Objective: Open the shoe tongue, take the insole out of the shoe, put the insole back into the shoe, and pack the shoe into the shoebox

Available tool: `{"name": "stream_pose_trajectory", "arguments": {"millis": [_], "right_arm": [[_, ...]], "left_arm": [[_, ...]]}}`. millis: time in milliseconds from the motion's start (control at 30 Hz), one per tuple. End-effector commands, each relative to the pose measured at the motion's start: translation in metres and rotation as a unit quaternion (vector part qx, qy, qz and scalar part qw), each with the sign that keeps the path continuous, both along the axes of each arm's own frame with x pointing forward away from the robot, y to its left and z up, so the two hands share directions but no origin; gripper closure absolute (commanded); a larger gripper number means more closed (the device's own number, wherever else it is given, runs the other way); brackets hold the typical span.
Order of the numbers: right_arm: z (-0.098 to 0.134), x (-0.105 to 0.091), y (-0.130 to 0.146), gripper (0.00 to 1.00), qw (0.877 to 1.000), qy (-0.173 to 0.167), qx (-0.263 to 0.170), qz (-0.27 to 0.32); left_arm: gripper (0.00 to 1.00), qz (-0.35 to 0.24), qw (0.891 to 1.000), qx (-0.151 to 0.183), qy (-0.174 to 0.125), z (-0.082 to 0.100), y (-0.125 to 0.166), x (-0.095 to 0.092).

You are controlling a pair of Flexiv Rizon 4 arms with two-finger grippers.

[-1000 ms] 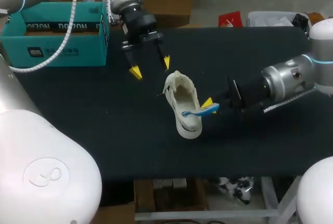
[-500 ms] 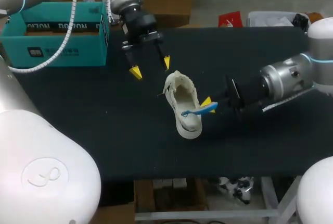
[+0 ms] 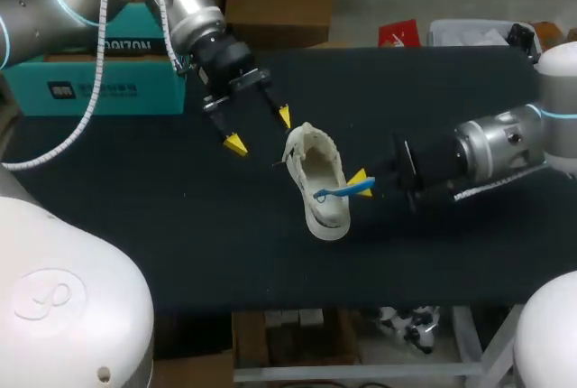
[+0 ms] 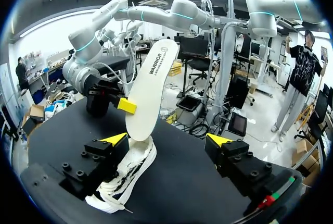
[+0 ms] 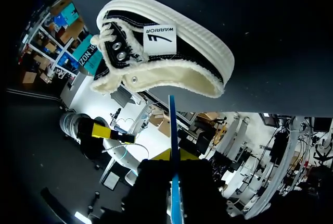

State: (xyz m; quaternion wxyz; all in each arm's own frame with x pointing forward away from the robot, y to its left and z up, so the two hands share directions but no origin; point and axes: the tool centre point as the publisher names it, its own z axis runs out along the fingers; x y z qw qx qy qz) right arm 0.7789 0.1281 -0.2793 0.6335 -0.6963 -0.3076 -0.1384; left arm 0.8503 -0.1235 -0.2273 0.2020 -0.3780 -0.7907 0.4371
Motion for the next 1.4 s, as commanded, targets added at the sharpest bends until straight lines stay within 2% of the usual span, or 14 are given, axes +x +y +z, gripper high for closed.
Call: {"name": "stream_pose_trajectory", "arguments": {"millis": [33,200,300,400,833,900,1000,1133,1400], "right_arm": [[-0.001,-0.004,-0.002,1.0,1.0,-0.004,0.004,-0.013],[-0.004,-0.002,0.0,1.0,1.0,-0.001,0.011,-0.026],[-0.004,-0.001,0.001,1.0,0.999,0.0,0.017,-0.044],[0.002,0.0,0.002,1.0,0.996,-0.005,0.001,-0.089],[0.002,0.0,0.002,1.0,0.996,-0.005,0.001,-0.089],[-0.003,0.005,0.004,1.0,0.995,-0.004,0.001,-0.098],[-0.01,0.007,0.005,1.0,0.993,-0.007,0.008,-0.117],[-0.014,0.006,0.008,1.0,0.991,-0.018,0.013,-0.129],[-0.019,0.01,0.017,1.0,0.988,-0.033,0.013,-0.148]], "left_arm": [[0.0,0.078,0.995,-0.047,-0.034,-0.007,-0.003,-0.016],[0.0,0.101,0.991,-0.074,-0.04,-0.012,-0.013,-0.028],[0.0,0.101,0.991,-0.073,-0.037,-0.012,-0.014,-0.03],[0.0,0.101,0.991,-0.073,-0.037,-0.012,-0.014,-0.03],[0.0,0.101,0.991,-0.073,-0.037,-0.012,-0.014,-0.03],[0.0,0.119,0.989,-0.083,-0.042,-0.021,-0.021,-0.037],[0.0,0.135,0.985,-0.082,-0.063,-0.032,-0.027,-0.047],[0.0,0.154,0.981,-0.083,-0.08,-0.037,-0.03,-0.052],[0.0,0.173,0.974,-0.108,-0.095,-0.045,-0.034,-0.055]]}}
